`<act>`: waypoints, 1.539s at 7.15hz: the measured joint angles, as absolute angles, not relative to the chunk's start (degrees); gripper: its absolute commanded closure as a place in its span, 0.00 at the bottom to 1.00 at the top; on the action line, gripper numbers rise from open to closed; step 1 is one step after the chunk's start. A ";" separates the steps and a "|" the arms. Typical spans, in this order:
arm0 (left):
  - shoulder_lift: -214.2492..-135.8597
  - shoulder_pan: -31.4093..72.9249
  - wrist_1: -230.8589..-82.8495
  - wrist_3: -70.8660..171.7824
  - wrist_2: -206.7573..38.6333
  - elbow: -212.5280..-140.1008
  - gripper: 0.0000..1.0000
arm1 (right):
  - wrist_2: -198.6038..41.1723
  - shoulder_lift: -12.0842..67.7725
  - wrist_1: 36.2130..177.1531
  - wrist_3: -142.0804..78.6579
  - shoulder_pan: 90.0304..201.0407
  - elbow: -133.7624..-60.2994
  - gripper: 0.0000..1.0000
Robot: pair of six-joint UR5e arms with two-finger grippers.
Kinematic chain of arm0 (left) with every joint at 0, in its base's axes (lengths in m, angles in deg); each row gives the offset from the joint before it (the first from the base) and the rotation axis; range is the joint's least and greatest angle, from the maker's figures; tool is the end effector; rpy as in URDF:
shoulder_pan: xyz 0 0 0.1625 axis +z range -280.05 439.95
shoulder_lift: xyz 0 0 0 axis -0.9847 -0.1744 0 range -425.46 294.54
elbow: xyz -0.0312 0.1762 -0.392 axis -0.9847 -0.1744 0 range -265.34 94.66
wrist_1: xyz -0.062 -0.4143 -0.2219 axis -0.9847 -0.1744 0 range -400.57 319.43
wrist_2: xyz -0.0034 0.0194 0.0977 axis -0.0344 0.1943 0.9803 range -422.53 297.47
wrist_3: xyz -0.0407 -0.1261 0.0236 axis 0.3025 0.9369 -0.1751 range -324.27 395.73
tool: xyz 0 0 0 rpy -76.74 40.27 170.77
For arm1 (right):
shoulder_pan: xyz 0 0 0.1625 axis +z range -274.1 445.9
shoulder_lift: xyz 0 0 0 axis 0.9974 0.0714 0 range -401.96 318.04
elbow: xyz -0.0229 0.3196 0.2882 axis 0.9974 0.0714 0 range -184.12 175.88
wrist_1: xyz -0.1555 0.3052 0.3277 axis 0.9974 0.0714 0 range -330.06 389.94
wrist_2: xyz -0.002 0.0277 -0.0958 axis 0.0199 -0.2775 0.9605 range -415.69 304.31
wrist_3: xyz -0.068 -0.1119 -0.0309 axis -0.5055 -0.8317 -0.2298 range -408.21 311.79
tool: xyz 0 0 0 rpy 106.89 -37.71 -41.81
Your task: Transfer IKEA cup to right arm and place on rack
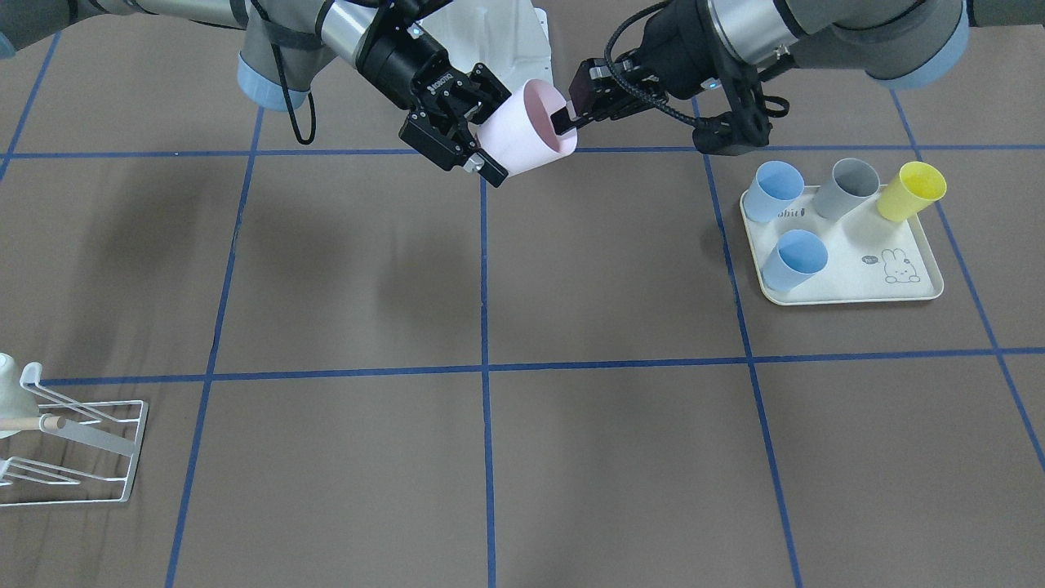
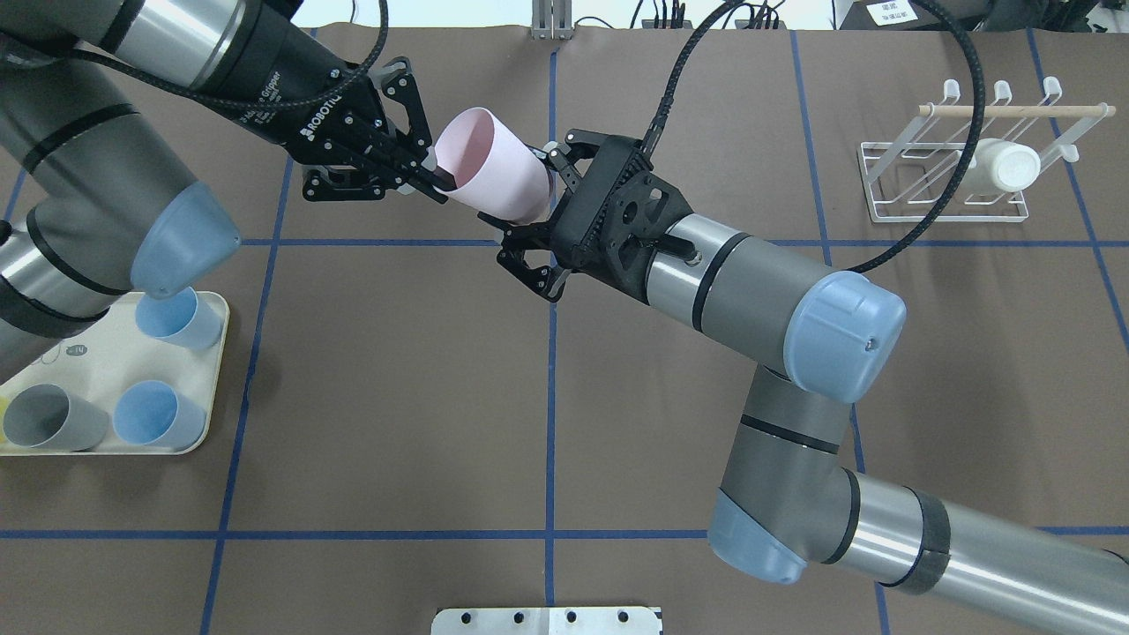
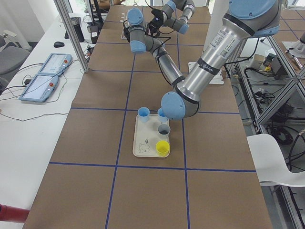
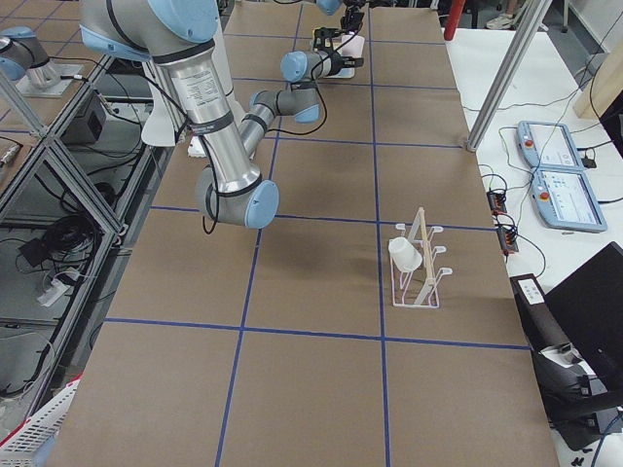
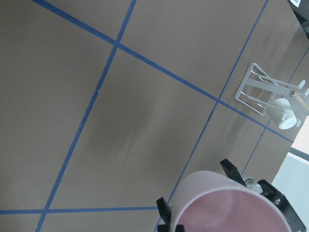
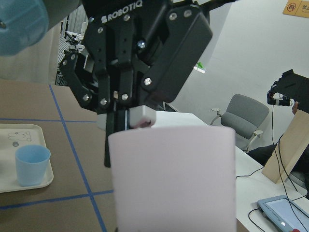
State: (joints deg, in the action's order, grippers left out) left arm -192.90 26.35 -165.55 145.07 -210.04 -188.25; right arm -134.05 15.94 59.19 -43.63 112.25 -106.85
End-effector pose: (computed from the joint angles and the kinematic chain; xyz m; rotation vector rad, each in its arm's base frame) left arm 0.3594 -0.5209 0.0610 -0.3616 1.4898 -0.2684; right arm -0.5129 -0.4331 0.0755 1.6248 -0.9264 -0.5327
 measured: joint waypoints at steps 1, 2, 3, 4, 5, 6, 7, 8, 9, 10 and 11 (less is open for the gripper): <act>-193.34 26.34 -165.56 144.93 -209.59 -188.30 0.00 | -133.88 16.00 59.20 -43.62 112.09 -106.86 0.46; -193.46 26.25 -165.56 144.70 -209.40 -188.38 0.00 | -133.79 16.02 59.29 -43.58 112.07 -106.90 0.50; -193.39 26.07 -165.53 144.48 -209.32 -188.41 0.00 | -133.76 16.09 59.63 -43.51 112.12 -106.96 0.67; -193.22 25.66 -165.44 144.26 -209.15 -188.39 0.00 | -133.72 16.46 60.95 -43.16 112.35 -107.09 0.73; -192.86 24.73 -165.28 144.08 -208.77 -188.33 0.00 | -133.70 17.26 64.05 -42.56 113.14 -107.50 0.79; -191.90 23.26 -165.20 143.30 -208.43 -188.32 0.00 | -133.76 17.96 68.01 -42.11 114.68 -108.19 0.84; -190.09 21.83 -165.17 140.59 -208.29 -188.56 0.00 | -133.92 18.48 73.15 -41.85 116.64 -109.08 0.89; -187.89 20.99 -165.14 136.66 -208.19 -188.99 0.00 | -134.09 18.79 80.34 -41.92 118.62 -110.64 0.88; -186.09 20.47 -165.12 133.66 -208.12 -189.25 0.00 | -134.26 18.94 89.38 -42.63 120.71 -113.19 0.83; -184.99 20.16 -165.12 132.32 -208.09 -189.35 0.00 | -134.45 18.95 98.00 -45.38 123.06 -115.58 0.82; -184.28 20.06 -165.12 131.84 -208.08 -189.42 0.00 | -134.48 18.93 104.44 -51.38 125.72 -116.70 0.82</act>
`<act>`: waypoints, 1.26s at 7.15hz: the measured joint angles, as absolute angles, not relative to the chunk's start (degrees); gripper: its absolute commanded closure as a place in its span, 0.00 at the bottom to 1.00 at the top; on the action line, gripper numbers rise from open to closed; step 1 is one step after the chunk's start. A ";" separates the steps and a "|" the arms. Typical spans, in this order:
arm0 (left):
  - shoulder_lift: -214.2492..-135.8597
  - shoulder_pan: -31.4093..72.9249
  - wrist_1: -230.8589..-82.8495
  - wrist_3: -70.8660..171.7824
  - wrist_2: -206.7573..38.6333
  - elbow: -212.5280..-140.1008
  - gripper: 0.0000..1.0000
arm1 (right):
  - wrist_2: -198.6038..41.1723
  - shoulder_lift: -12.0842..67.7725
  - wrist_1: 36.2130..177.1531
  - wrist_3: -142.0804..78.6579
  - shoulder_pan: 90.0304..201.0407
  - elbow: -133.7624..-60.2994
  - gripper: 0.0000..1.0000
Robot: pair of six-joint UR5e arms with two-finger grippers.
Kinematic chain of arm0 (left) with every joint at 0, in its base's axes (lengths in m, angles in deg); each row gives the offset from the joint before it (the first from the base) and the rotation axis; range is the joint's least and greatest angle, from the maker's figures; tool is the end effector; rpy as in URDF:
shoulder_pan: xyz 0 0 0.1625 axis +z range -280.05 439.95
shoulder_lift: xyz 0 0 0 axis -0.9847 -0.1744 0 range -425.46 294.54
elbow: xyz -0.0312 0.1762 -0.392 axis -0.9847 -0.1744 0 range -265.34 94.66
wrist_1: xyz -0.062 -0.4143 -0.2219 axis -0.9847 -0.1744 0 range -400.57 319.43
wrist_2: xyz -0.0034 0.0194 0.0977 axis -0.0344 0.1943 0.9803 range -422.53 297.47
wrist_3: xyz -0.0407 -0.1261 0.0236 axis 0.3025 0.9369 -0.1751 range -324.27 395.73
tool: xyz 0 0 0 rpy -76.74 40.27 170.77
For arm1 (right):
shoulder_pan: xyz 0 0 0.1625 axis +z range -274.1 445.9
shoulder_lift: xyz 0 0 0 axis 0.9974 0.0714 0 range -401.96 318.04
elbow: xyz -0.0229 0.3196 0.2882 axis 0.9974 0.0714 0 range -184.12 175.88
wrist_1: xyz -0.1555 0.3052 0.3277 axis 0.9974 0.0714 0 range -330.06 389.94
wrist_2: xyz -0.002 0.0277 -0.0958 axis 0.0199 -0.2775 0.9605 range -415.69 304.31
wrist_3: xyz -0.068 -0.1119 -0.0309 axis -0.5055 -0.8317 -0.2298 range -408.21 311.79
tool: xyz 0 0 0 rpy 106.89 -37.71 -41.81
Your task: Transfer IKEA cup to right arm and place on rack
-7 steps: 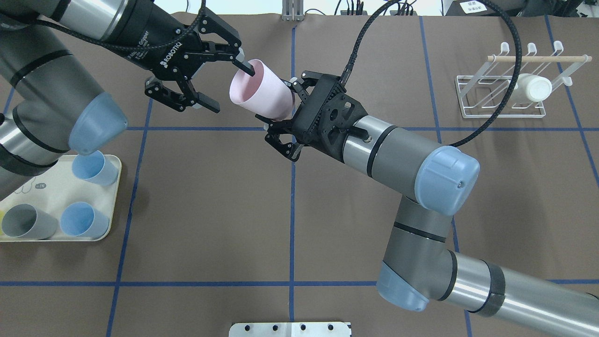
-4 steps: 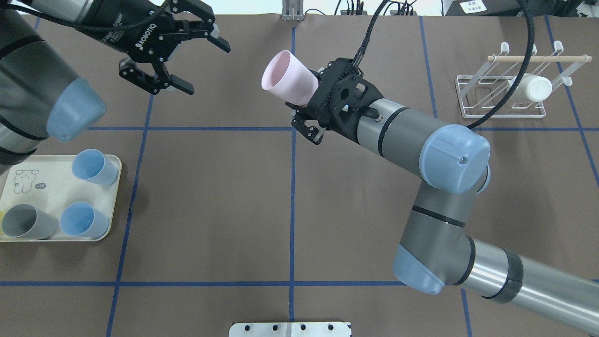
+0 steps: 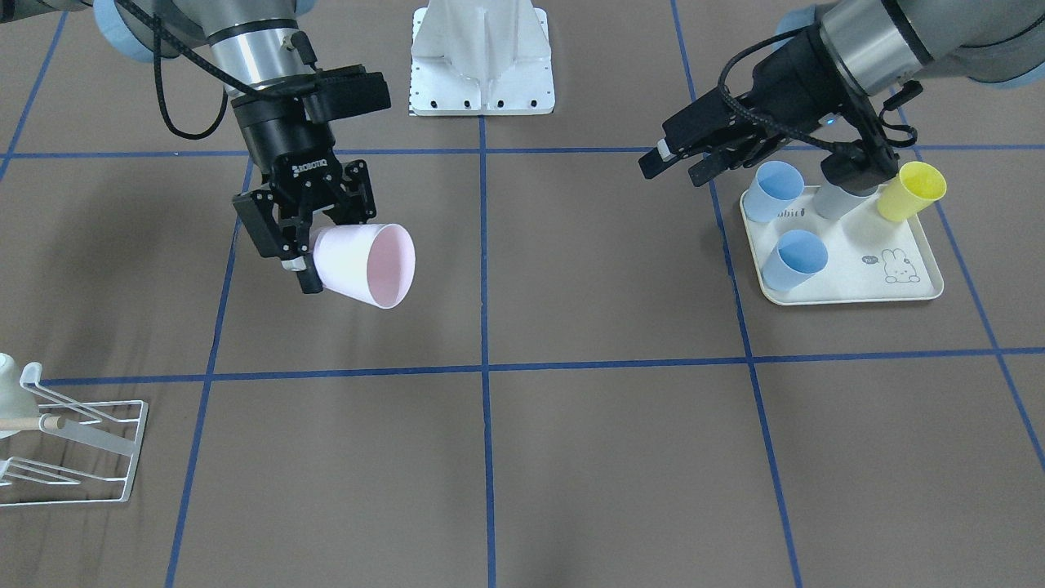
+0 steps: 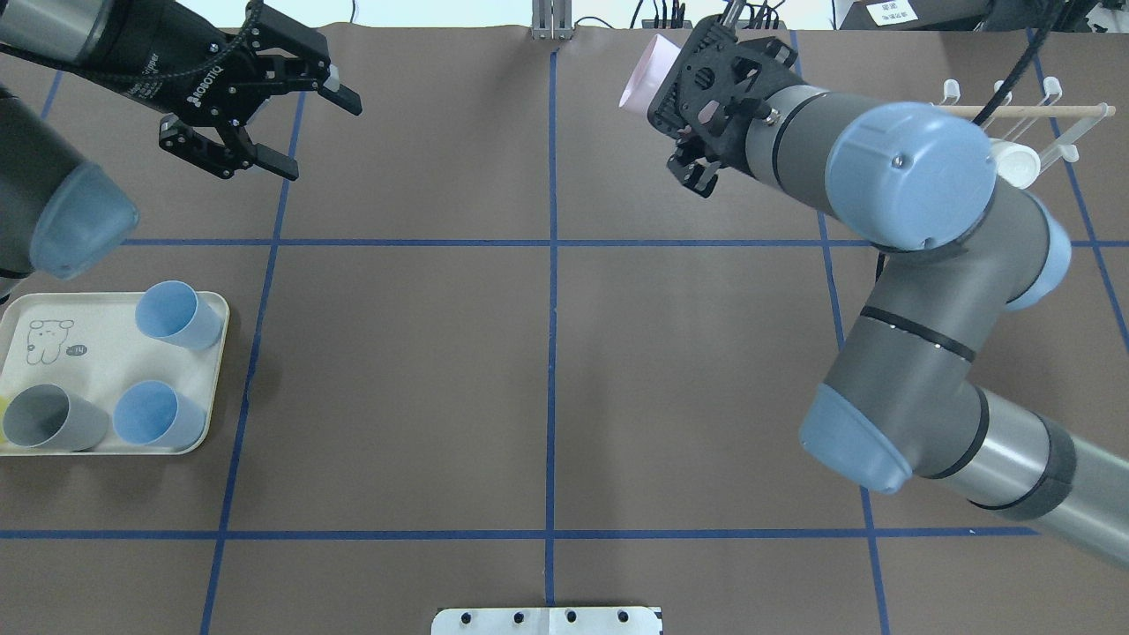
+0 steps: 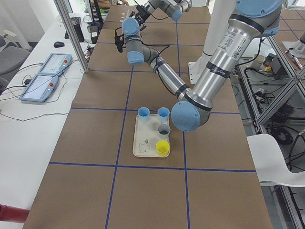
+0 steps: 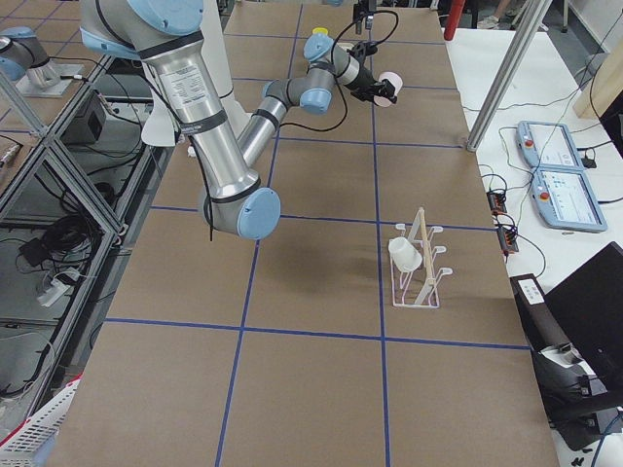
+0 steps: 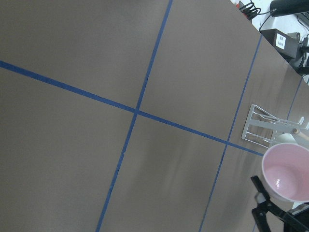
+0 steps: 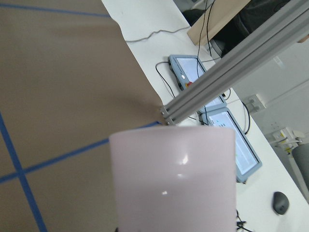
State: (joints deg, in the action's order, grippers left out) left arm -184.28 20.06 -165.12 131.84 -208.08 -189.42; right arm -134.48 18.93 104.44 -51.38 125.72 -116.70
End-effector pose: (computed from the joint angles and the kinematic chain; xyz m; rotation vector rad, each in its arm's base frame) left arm 0.3002 -0.5623 0.1497 -0.1623 1.4448 -0.2887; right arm -0.3986 -0.5400 0.1414 1.1677 -0.3150 -0.7038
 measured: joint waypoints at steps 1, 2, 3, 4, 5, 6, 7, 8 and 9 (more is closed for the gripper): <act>-183.63 20.04 -165.14 131.54 -208.08 -189.54 0.00 | -134.42 18.95 109.70 -59.61 128.71 -117.00 0.82; -182.66 20.02 -165.17 130.45 -208.08 -189.76 0.00 | -134.33 18.99 113.92 -69.17 131.92 -116.92 0.81; -181.41 19.87 -165.19 127.97 -208.03 -190.02 0.00 | -134.27 19.15 116.79 -79.26 135.29 -116.51 0.81; -180.53 19.64 -165.16 125.17 -207.60 -190.21 0.00 | -134.22 19.80 118.15 -88.70 138.42 -116.00 0.81; -180.01 19.46 -165.02 122.85 -206.68 -190.31 0.00 | -134.08 20.78 118.53 -98.74 141.32 -115.25 0.81; -179.55 19.43 -164.87 121.38 -205.86 -190.34 0.00 | -133.86 21.44 118.43 -108.84 143.92 -113.74 0.82; -179.21 19.43 -164.80 120.71 -205.41 -190.37 0.00 | -133.06 21.88 117.53 -117.06 145.72 -111.36 0.82; -179.01 19.44 -164.78 120.48 -205.25 -190.37 0.00 | -131.36 22.11 115.05 -123.48 146.67 -108.23 0.82; -178.80 19.47 -164.77 120.40 -205.20 -190.40 0.00 | -129.34 22.25 110.86 -128.63 147.13 -104.15 0.81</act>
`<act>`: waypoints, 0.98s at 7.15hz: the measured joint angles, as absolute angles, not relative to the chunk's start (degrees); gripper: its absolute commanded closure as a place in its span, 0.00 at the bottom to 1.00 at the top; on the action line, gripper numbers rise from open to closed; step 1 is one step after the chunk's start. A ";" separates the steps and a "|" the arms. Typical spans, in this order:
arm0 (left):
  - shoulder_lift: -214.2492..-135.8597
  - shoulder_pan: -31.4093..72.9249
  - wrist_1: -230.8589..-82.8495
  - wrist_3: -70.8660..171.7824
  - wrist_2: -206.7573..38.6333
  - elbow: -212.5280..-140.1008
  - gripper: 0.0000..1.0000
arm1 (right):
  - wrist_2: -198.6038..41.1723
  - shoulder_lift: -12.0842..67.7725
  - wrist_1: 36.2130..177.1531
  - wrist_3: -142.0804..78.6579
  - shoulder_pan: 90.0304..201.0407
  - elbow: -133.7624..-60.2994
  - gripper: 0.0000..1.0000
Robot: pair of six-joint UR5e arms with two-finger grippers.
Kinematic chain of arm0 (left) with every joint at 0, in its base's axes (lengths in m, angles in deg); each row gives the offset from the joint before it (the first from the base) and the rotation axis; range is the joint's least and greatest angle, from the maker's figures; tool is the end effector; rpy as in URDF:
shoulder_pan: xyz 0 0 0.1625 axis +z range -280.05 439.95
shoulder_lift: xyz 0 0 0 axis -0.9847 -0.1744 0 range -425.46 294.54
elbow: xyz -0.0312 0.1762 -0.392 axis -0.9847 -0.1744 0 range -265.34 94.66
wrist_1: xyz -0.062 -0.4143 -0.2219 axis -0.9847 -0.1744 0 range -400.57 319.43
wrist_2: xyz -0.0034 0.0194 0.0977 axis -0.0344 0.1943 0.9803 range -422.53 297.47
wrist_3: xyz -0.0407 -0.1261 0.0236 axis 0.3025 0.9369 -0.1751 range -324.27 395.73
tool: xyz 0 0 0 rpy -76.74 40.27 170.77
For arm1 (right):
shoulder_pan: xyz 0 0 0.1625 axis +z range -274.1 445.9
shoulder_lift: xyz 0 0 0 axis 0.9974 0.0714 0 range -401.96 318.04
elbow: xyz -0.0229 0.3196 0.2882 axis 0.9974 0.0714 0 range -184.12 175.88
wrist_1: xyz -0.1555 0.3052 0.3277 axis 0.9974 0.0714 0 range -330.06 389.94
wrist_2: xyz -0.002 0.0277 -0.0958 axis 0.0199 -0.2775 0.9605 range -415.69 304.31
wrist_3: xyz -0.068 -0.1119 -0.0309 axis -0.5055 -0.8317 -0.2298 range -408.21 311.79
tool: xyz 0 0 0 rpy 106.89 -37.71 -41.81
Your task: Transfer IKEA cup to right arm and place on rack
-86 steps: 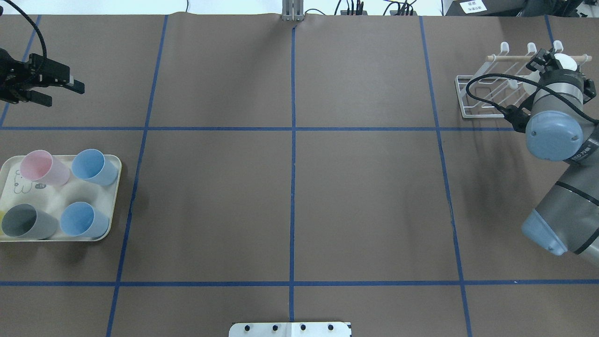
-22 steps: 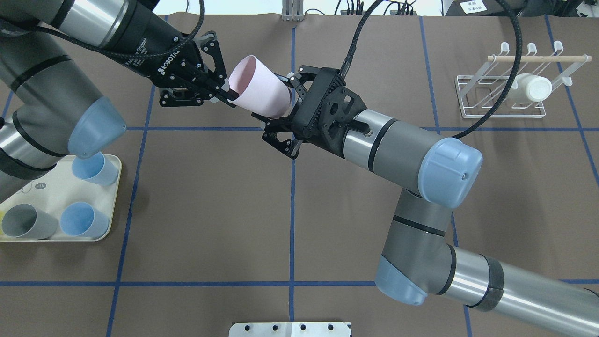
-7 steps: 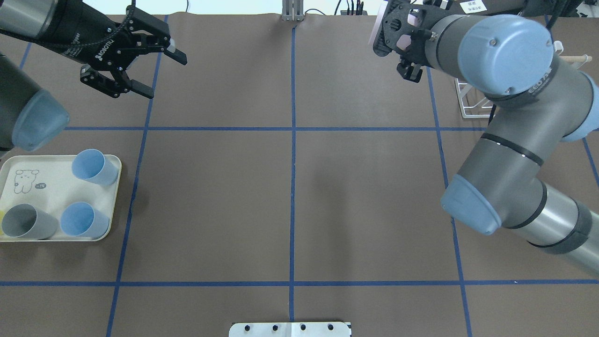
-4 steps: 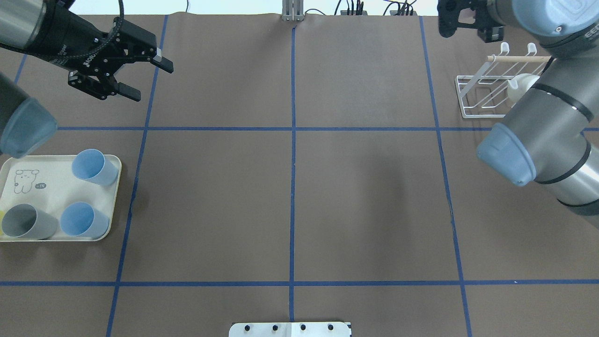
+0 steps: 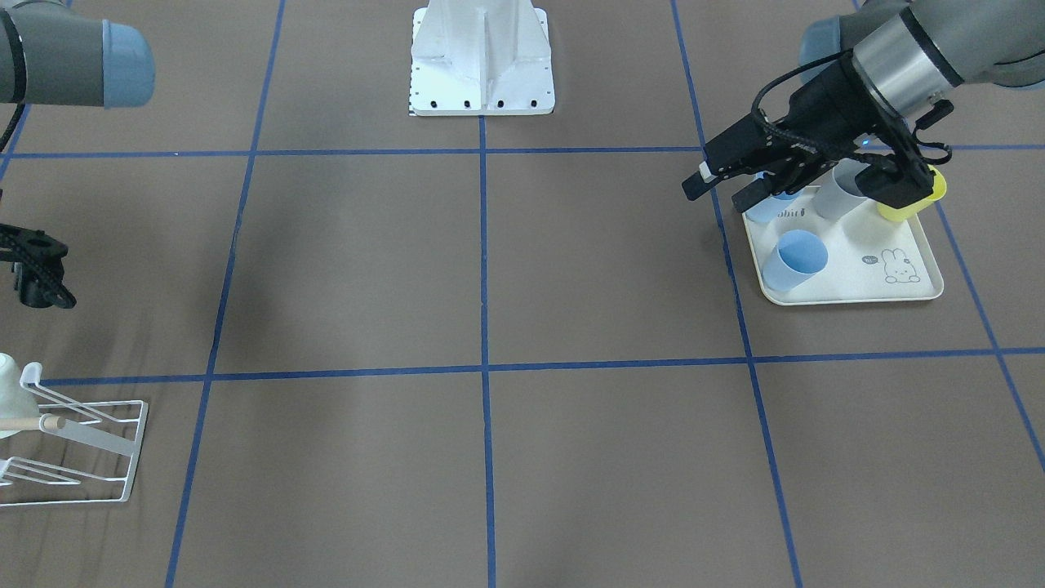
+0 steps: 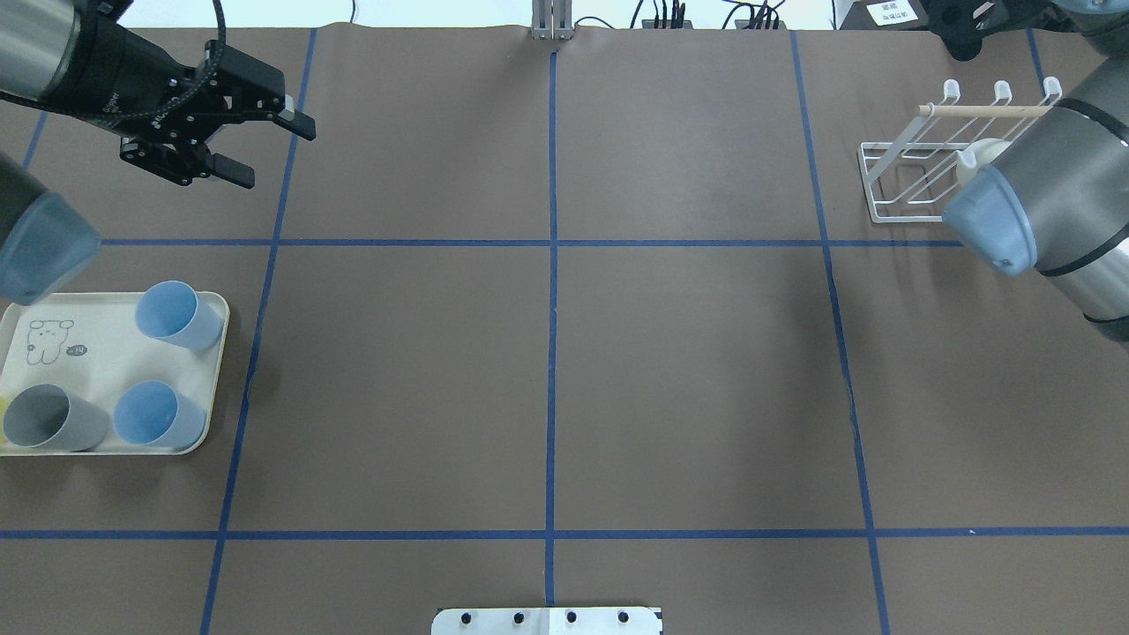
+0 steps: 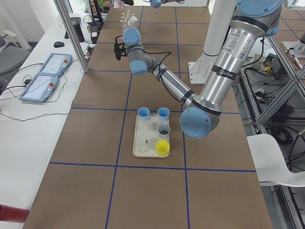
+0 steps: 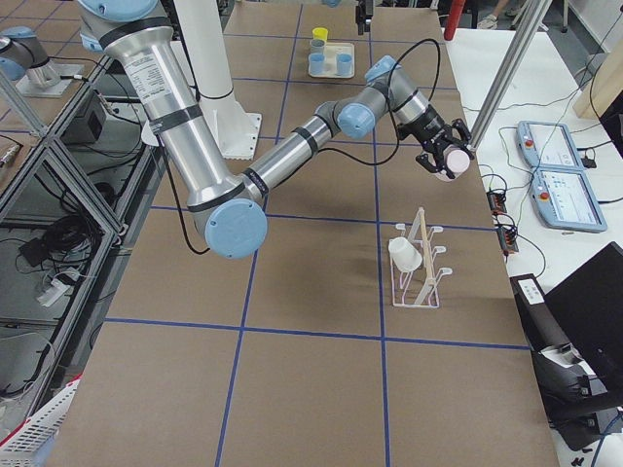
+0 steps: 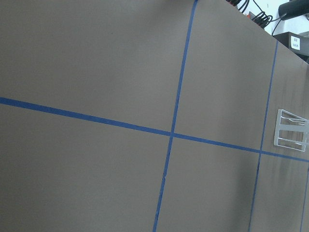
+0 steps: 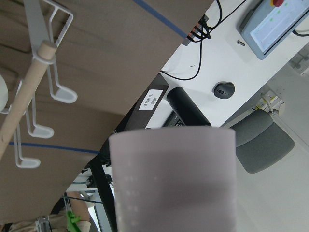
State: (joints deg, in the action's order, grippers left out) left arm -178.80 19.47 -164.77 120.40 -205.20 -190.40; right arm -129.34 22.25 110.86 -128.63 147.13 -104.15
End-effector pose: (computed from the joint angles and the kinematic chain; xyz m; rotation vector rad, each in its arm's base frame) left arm 0.2900 -0.5655 0.2049 -0.0261 1.3916 -0.2211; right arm -0.1956 -0.7119 0.3055 0.6628 0.6629 -1.6735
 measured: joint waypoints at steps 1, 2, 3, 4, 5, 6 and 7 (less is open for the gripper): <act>-178.64 19.48 -164.78 120.38 -205.18 -190.43 0.00 | -127.59 22.35 106.34 -132.13 147.39 -99.77 0.81; -178.53 19.51 -164.82 120.37 -205.18 -190.45 0.00 | -125.75 22.41 100.96 -135.13 147.53 -94.81 0.81; -178.45 19.54 -164.84 120.37 -205.18 -190.49 0.00 | -124.33 22.51 95.81 -137.59 147.60 -90.30 0.81; -178.42 19.56 -164.85 120.37 -205.18 -190.55 0.00 | -123.48 23.16 91.38 -139.23 147.60 -86.94 0.81; -178.40 19.57 -164.85 120.37 -205.18 -190.60 0.00 | -123.01 24.49 88.52 -139.99 147.56 -85.32 0.81; -178.40 19.57 -164.85 120.37 -205.17 -190.62 0.00 | -122.16 25.78 87.37 -140.25 147.50 -84.83 0.80; -178.40 19.57 -164.85 120.37 -205.18 -190.63 0.00 | -120.98 27.08 86.93 -140.30 147.47 -84.81 0.80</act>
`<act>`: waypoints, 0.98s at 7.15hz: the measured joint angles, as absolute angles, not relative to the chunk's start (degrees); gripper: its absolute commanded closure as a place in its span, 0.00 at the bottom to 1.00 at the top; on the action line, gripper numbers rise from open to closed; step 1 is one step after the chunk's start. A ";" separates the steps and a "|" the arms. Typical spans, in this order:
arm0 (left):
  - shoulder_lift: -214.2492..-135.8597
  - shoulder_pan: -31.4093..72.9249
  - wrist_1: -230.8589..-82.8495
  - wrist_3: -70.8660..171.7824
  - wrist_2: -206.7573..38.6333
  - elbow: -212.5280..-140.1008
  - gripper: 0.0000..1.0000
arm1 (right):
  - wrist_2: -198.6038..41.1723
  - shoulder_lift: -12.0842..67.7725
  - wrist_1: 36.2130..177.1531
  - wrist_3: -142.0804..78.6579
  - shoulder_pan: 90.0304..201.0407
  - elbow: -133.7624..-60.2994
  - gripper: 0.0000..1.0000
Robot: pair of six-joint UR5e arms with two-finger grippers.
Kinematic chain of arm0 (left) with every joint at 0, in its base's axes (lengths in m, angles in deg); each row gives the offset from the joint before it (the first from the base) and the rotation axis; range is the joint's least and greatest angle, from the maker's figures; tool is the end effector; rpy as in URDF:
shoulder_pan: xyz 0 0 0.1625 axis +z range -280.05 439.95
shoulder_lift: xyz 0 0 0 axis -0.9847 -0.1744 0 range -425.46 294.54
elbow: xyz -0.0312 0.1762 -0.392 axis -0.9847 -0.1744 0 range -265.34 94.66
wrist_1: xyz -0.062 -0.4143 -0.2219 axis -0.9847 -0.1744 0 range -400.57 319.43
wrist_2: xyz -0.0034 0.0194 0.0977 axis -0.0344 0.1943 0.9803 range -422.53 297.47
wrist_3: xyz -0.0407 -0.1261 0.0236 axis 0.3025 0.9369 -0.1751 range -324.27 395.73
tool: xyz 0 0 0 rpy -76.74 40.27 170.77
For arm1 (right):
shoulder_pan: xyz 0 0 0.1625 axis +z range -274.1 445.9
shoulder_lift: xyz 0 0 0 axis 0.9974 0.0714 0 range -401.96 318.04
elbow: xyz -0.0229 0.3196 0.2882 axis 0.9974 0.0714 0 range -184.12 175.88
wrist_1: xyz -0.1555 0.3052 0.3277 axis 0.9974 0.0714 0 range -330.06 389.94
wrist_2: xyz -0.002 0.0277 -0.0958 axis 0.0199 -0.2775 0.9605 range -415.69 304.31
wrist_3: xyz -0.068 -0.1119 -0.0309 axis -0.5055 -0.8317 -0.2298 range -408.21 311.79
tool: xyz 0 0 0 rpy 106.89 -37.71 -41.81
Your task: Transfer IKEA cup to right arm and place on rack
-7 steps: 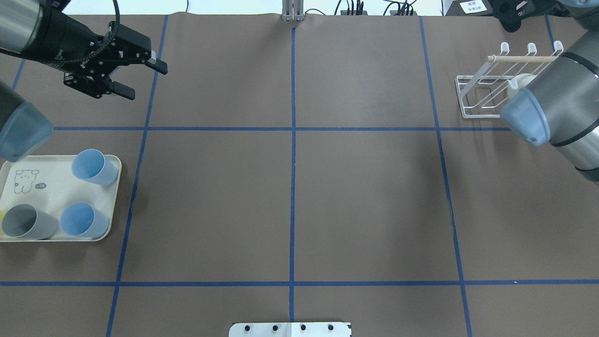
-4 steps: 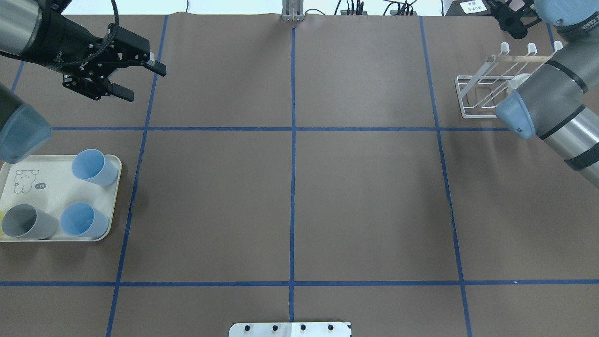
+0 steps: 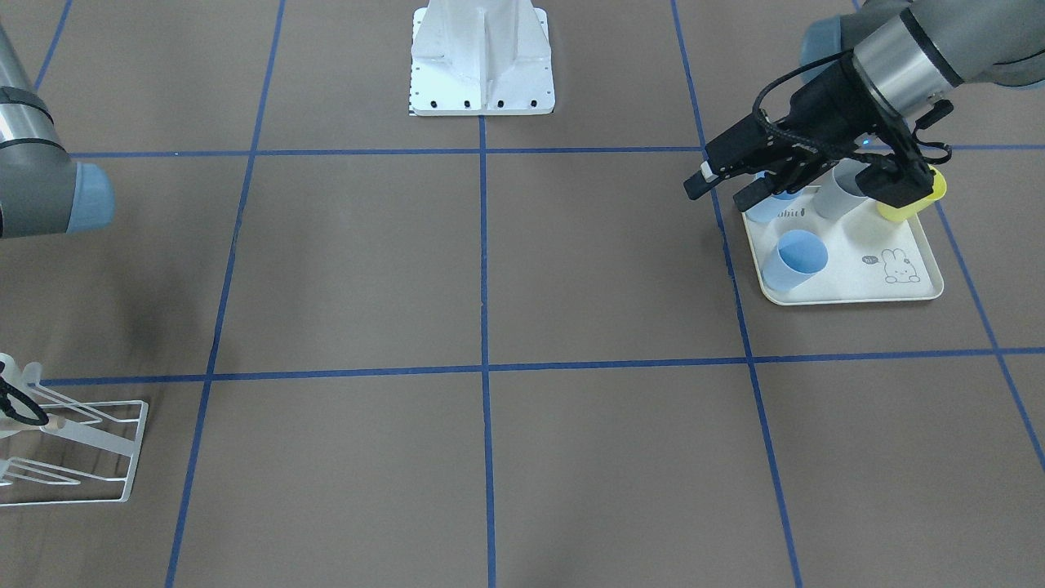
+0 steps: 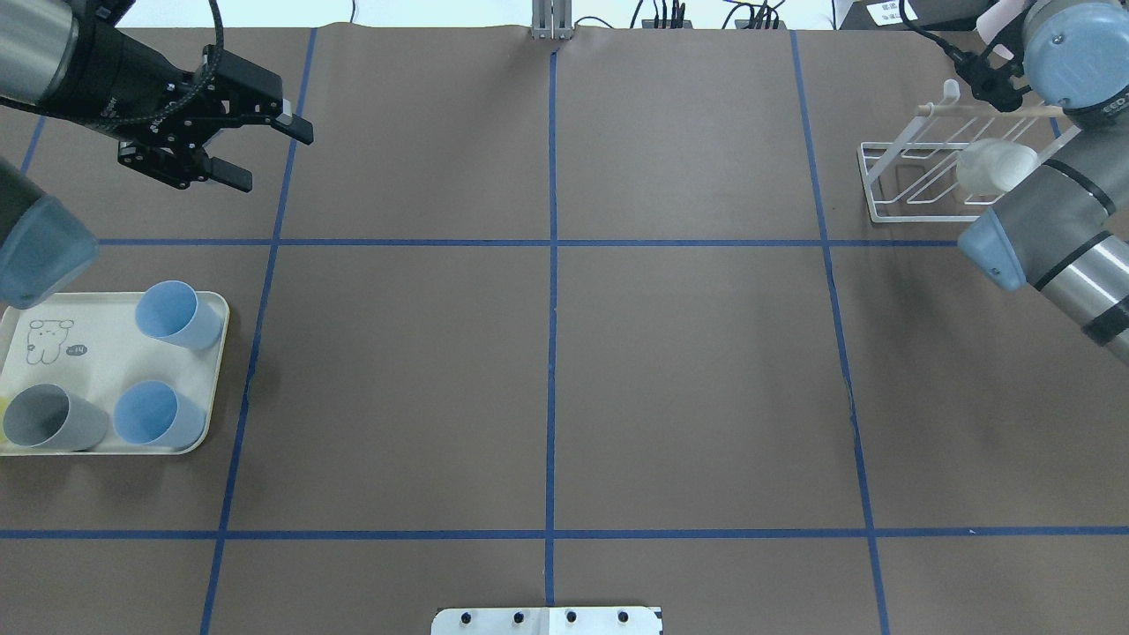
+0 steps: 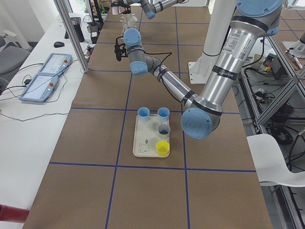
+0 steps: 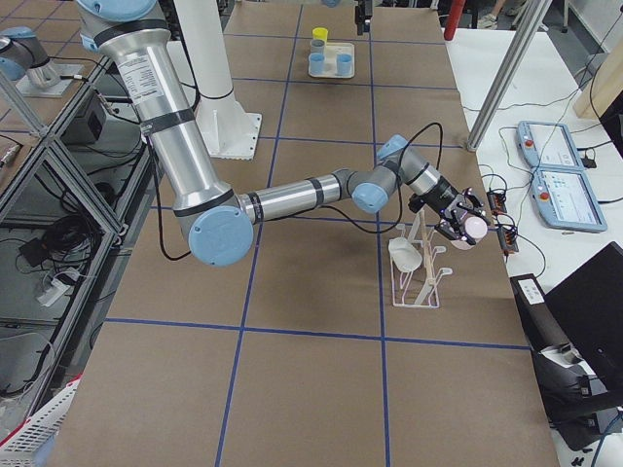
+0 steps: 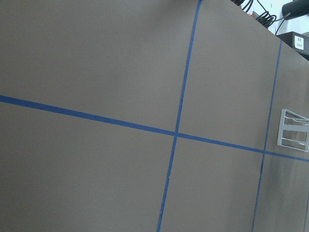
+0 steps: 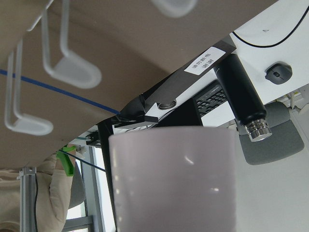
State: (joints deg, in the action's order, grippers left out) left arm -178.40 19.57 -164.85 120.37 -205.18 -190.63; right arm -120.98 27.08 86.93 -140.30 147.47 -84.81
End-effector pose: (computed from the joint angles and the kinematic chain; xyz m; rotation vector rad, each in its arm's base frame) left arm 0.2901 -0.5635 0.2073 -0.0277 1.3906 -0.2204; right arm -0.1935 -0.7555 0.4900 0.5058 0.8728 -1.7854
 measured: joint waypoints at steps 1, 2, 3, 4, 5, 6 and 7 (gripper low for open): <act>-178.32 19.57 -164.85 120.36 -205.18 -190.63 0.00 | -120.28 27.94 86.78 -140.24 147.20 -84.90 0.80; -178.22 19.57 -164.85 120.37 -205.18 -190.64 0.00 | -119.43 28.33 86.74 -139.96 146.49 -84.98 0.80; -178.12 19.57 -164.85 120.37 -205.18 -190.64 0.00 | -118.07 28.53 86.72 -139.63 145.49 -85.09 0.80; -177.98 19.57 -164.85 120.37 -205.18 -190.64 0.00 | -116.81 28.75 86.69 -139.41 144.66 -85.27 0.80; -177.87 19.57 -164.85 120.37 -205.18 -190.64 0.00 | -116.20 29.24 86.41 -139.34 144.30 -85.44 0.80; -177.79 19.57 -164.85 120.37 -205.17 -190.64 0.00 | -115.95 29.94 85.77 -139.34 144.16 -85.51 0.79; -177.74 19.57 -164.85 120.37 -205.18 -190.64 0.00 | -115.86 30.48 85.17 -139.35 144.13 -85.54 0.79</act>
State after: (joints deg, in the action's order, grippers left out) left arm -177.74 19.57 -164.85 120.37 -205.18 -190.64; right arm -115.86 30.48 85.17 -139.35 144.13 -85.54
